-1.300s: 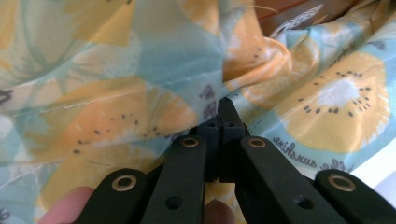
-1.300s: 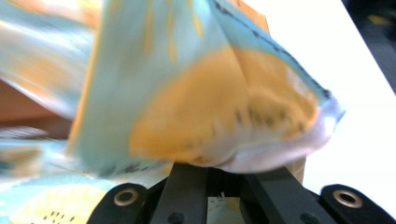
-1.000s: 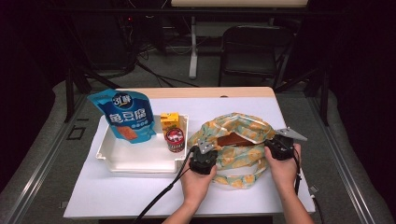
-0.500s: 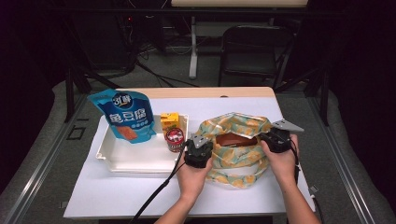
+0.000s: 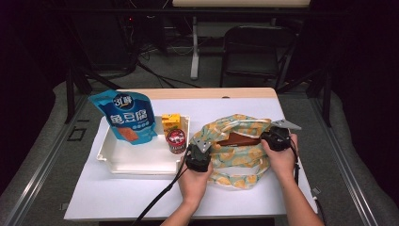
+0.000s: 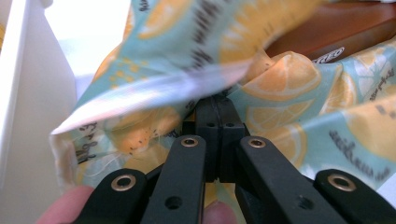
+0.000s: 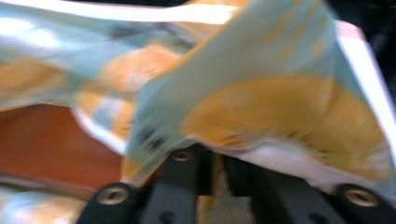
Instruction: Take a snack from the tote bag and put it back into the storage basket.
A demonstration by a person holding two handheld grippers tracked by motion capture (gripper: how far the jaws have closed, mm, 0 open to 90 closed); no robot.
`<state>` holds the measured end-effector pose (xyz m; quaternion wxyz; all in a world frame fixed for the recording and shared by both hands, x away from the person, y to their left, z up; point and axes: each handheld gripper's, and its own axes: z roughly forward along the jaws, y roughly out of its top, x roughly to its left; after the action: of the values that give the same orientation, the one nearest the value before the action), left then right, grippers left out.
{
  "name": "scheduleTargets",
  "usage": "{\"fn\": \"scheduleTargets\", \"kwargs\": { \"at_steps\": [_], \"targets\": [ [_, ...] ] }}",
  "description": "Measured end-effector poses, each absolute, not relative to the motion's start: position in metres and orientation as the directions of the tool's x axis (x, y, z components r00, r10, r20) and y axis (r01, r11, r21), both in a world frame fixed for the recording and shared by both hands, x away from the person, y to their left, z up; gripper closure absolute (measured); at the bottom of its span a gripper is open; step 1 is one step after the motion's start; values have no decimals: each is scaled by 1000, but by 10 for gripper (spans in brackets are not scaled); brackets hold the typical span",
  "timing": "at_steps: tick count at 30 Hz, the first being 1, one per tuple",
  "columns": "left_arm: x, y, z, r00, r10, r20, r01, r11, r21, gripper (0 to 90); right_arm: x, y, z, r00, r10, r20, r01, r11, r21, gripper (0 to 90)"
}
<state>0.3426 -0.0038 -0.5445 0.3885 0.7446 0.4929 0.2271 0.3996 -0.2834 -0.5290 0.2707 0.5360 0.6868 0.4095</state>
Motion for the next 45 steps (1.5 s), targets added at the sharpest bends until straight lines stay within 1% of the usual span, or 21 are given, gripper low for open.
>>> {"fn": "scheduleTargets", "kwargs": {
  "at_steps": [2, 3, 5, 8, 10, 13, 14, 15, 16, 19, 20, 22, 25, 29, 31, 36, 37, 39, 40, 42, 45],
  "targets": [
    [343, -4, -544, 410, 911, -43, 554, -212, 805, 900, 401, -287, -533, -233, 971, 46, 524, 86, 848, 900],
    [343, -4, -543, 413, 910, -41, 558, -217, 801, 900, 403, -289, -535, -223, 974, 43, 533, 85, 842, 900],
    [346, -4, -544, 406, 913, -42, 568, -216, 795, 900, 408, -292, -543, -229, 971, 74, 568, 71, 820, 900],
    [348, -7, -545, 398, 917, -15, 570, -234, 788, 900, 412, -293, -556, -269, 955, 121, 623, 77, 779, 900],
    [350, -8, -547, 392, 920, 20, 565, -258, 783, 900, 408, -289, -561, -294, 950, 100, 619, 109, 778, 900],
    [352, -9, -547, 393, 919, 40, 570, -277, 774, 900, 400, -292, -561, -305, 944, 124, 624, 100, 775, 900],
    [352, -10, -548, 407, 913, 26, 575, -279, 769, 900, 396, -293, -561, -311, 941, 135, 626, 96, 774, 900],
    [352, -13, -548, 428, 903, 33, 576, -300, 760, 900, 392, -293, -561, -316, 937, 151, 635, 91, 767, 900],
    [351, -17, -548, 440, 897, 28, 576, -307, 757, 900, 387, -291, -562, -352, 919, 177, 640, 98, 762, 900],
    [353, -27, -552, 467, 884, -10, 592, -305, 746, 900, 368, -278, -558, -443, 891, 98, 625, 229, 746, 900],
    [354, -28, -554, 464, 886, -16, 597, -300, 744, 900, 362, -275, -555, -444, 893, 72, 624, 251, 740, 900],
    [355, -27, -559, 464, 885, -21, 604, -299, 739, 900, 356, -278, -553, -423, 900, 107, 628, 206, 750, 900],
    [350, -24, -562, 469, 883, -15, 599, -305, 740, 900, 349, -283, -545, -412, 901, 137, 595, 152, 789, 900],
    [342, -22, -561, 492, 870, 9, 582, -337, 740, 900, 346, -286, -526, -444, 884, 146, 531, 128, 838, 898],
    [336, -20, -559, 502, 865, -2, 572, -331, 751, 900, 347, -286, -519, -464, 874, 140, 499, 128, 857, 889],
    [327, -14, -546, 531, 847, -21, 525, -310, 793, 900, 345, -285, -504, -516, 847, 127, 454, 144, 879, 851],
    [325, -14, -543, 538, 843, -17, 513, -311, 800, 900, 344, -285, -502, -526, 843, 114, 431, 149, 890, 841],
    [326, -14, -540, 559, 829, -29, 497, -307, 812, 900, 342, -287, -497, -544, 830, 123, 413, 137, 901, 778],
    [326, -14, -540, 558, 830, -26, 498, -309, 810, 900, 341, -287, -495, -545, 828, 130, 405, 125, 906, 764],
    [329, -13, -540, 565, 824, -49, 500, -294, 815, 900, 340, -288, -492, -572, 811, 125, 400, 143, 905, 791],
    [331, -11, -538, 565, 823, -60, 501, -284, 818, 900, 335, -287, -490, -610, 781, 134, 390, 148, 909, 881]
  ]
}}
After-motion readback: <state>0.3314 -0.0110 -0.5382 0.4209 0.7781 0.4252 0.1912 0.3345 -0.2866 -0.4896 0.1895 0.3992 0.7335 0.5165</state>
